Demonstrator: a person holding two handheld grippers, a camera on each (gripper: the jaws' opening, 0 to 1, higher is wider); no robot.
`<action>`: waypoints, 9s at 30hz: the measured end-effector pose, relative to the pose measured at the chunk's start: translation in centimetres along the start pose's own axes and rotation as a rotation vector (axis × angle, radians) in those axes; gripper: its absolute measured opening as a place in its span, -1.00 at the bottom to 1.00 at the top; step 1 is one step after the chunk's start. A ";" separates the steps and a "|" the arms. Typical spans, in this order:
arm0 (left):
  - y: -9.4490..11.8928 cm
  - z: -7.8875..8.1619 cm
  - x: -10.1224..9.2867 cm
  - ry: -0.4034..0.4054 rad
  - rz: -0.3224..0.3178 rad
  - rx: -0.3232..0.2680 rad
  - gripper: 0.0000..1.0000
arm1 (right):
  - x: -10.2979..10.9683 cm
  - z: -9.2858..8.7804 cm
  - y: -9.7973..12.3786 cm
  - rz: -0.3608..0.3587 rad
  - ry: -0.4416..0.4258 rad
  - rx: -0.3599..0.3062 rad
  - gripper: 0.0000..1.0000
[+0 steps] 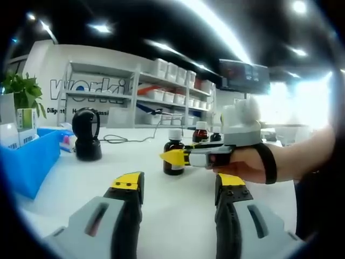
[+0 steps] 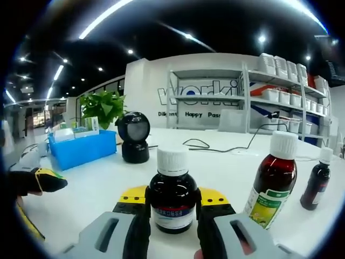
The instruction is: Rotate the medicine bottle to make it face forward pick up the medicine bottle inspect the drug traceability code place the medicine on the table
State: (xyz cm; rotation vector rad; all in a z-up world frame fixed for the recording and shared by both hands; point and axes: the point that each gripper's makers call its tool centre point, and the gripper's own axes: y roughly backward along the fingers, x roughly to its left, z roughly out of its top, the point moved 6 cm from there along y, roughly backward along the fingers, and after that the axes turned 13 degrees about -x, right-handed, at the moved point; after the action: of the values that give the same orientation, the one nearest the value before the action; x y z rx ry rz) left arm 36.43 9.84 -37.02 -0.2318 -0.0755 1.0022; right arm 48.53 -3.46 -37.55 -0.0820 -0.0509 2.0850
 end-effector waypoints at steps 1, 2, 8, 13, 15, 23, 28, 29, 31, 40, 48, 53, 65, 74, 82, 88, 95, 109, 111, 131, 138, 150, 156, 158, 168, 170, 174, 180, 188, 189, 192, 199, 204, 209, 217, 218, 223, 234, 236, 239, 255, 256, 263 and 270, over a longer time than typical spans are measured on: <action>0.0 0.0 0.0 -0.002 -0.001 0.001 -0.13 | 0.0 0.0 -0.1 0.030 0.004 -0.002 -0.43; 0.0 0.0 -0.1 -0.006 -0.001 0.003 -0.13 | -0.1 0.0 -0.1 0.047 0.012 -0.003 -0.43; 0.0 -0.1 -0.2 -0.015 -0.011 0.006 -0.14 | -0.4 -0.1 -0.4 0.109 -0.010 -0.005 -0.44; -0.1 -0.3 -0.2 -0.033 -0.007 0.020 -0.14 | -0.8 0.1 -0.5 0.180 0.004 0.003 -0.44; -0.1 -0.3 -0.1 -0.038 -0.010 0.021 -0.14 | -0.8 0.1 -0.4 0.206 0.002 0.003 -0.44; -0.1 0.1 0.5 -0.007 0.020 -0.001 -0.14 | -1.2 0.8 0.3 0.279 -0.035 0.008 -0.44; -0.1 0.1 0.5 -0.001 0.020 -0.001 -0.14 | -1.3 1.9 1.1 0.315 -0.043 -0.006 -0.44; -0.1 0.1 0.5 -0.002 0.019 0.000 -0.14 | -1.2 2.1 1.2 0.325 -0.047 -0.008 -0.44; -0.1 0.0 0.6 -0.003 0.023 0.003 -0.14 | -1.3 2.7 1.5 0.357 -0.049 -0.017 -0.44; 0.0 0.0 1.2 -0.002 0.057 0.004 -0.14 | -2.2 6.3 2.0 0.417 -0.066 -0.046 -0.45; 0.0 -0.1 1.3 -0.005 0.064 0.004 -0.14 | -3.3 11.4 1.6 0.451 -0.058 -0.106 -0.46; 0.0 -0.1 1.2 -0.007 0.064 0.005 -0.14 | -4.1 14.3 0.8 0.463 -0.069 -0.141 -0.46; -0.1 0.0 1.2 -0.004 0.076 0.003 -0.14 | -5.0 20.0 -1.4 0.490 -0.048 -0.233 -0.46; 0.0 0.0 1.2 -0.005 0.079 0.002 -0.14 | -4.8 22.5 -3.7 0.517 -0.069 -0.226 -0.46; 0.0 0.0 1.2 -0.008 0.081 0.001 -0.14 | -4.4 23.3 -6.9 0.521 -0.053 -0.230 -0.46; 0.0 0.0 1.2 -0.011 0.080 0.004 -0.14 | -3.8 23.2 -9.3 0.531 -0.033 -0.212 -0.46; 0.0 0.0 1.3 -0.012 0.078 0.004 -0.14 | -2.7 22.8 -12.5 0.549 -0.016 -0.189 -0.45; 0.0 -0.1 1.3 -0.012 0.079 0.004 -0.14 | -0.2 19.0 -15.9 0.569 -0.078 -0.136 -0.45; 0.0 -0.1 1.3 -0.012 0.078 0.004 -0.14 | 0.4 17.9 -15.8 0.576 -0.080 -0.122 -0.45; 0.1 0.0 1.3 -0.004 0.073 -0.005 -0.14 | 2.0 10.9 -16.7 0.595 -0.067 -0.011 -0.46; 0.1 0.0 1.2 -0.005 0.073 -0.005 -0.14 | 1.7 9.4 -17.2 0.600 -0.056 0.017 -0.46; 0.0 0.0 1.1 -0.005 0.074 -0.004 -0.14 | 1.2 7.1 -17.9 0.584 -0.057 0.059 -0.45; 0.0 0.0 1.2 -0.005 0.073 -0.005 -0.14 | 1.5 6.5 -17.6 0.584 -0.078 0.082 -0.45; 0.0 0.0 1.2 -0.004 0.073 -0.005 -0.14 | 1.5 6.4 -17.7 0.584 -0.078 0.083 -0.45; 0.0 0.1 1.1 -0.003 0.072 -0.007 -0.14 | 1.4 6.0 -17.6 0.583 -0.073 0.088 -0.45; 0.0 0.1 1.1 -0.004 0.071 -0.007 -0.14 | 1.4 5.9 -17.5 0.590 -0.080 0.086 -0.45; 0.0 0.1 1.1 -0.002 0.070 -0.007 -0.14 | 1.9 6.1 -17.1 0.609 -0.085 0.071 -0.45; 0.0 0.1 1.1 -0.003 0.070 -0.007 -0.14 | 2.3 6.2 -17.2 0.628 -0.087 0.062 -0.45; 0.0 0.1 1.1 -0.003 0.072 -0.006 -0.14 | 3.3 5.7 -16.4 0.658 -0.066 0.060 -0.45; 0.0 0.1 1.1 -0.003 0.072 -0.007 -0.14 | 3.3 5.7 -16.3 0.658 -0.068 0.060 -0.45; 0.0 0.1 1.0 -0.003 0.071 -0.006 -0.14 | 3.2 5.7 -16.4 0.654 -0.070 0.061 -0.45; 0.0 0.1 1.0 -0.002 0.073 -0.006 -0.14 | 2.7 6.4 -16.4 0.636 -0.076 0.056 -0.45; 0.1 0.1 1.1 -0.002 0.073 -0.007 -0.14 | 2.6 7.5 -16.2 0.615 -0.070 0.038 -0.45; 0.1 0.1 1.3 -0.004 0.073 -0.008 -0.14 | 2.0 8.7 -16.1 0.562 -0.081 0.022 -0.45; 0.2 0.0 1.5 -0.005 0.073 -0.008 -0.14 | 1.6 11.7 -14.9 0.503 -0.082 -0.021 -0.45; 0.2 0.0 1.5 -0.006 0.073 -0.008 -0.14 | 1.5 12.0 -14.7 0.491 -0.087 -0.025 -0.45; 0.2 0.0 1.4 -0.008 0.071 -0.007 -0.14 | 0.6 13.3 -13.7 0.376 -0.101 -0.022 -0.44; 0.1 0.1 1.2 -0.015 0.069 -0.009 -0.14 | -0.3 13.8 -10.5 0.239 -0.114 -0.063 -0.44; 0.1 0.1 1.2 -0.019 0.070 -0.008 -0.14 | -0.3 13.5 -9.9 0.221 -0.131 -0.058 -0.44; 0.1 0.1 1.1 -0.021 0.071 -0.008 -0.14 | -0.3 13.0 -9.1 0.189 -0.118 -0.060 -0.44; 0.0 0.1 1.0 -0.031 0.066 -0.008 -0.14 | 0.7 10.4 -5.3 0.131 -0.108 -0.078 -0.44; 0.0 0.2 1.0 -0.031 0.066 -0.008 -0.14 | 0.7 10.5 -5.3 0.133 -0.096 -0.106 -0.44; 0.1 0.2 1.0 -0.035 0.064 -0.007 -0.15 | 0.6 9.6 -4.1 0.092 -0.076 -0.121 -0.44; 0.1 0.1 1.0 -0.037 0.063 -0.005 -0.15 | 1.1 7.8 -3.3 0.083 -0.061 -0.111 -0.44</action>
State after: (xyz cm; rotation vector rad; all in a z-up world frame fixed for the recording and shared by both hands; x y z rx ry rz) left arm 36.90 10.79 -36.94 -0.2212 -0.1049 1.0696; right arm 50.20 -0.85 -29.60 -0.0895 -0.2038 2.1666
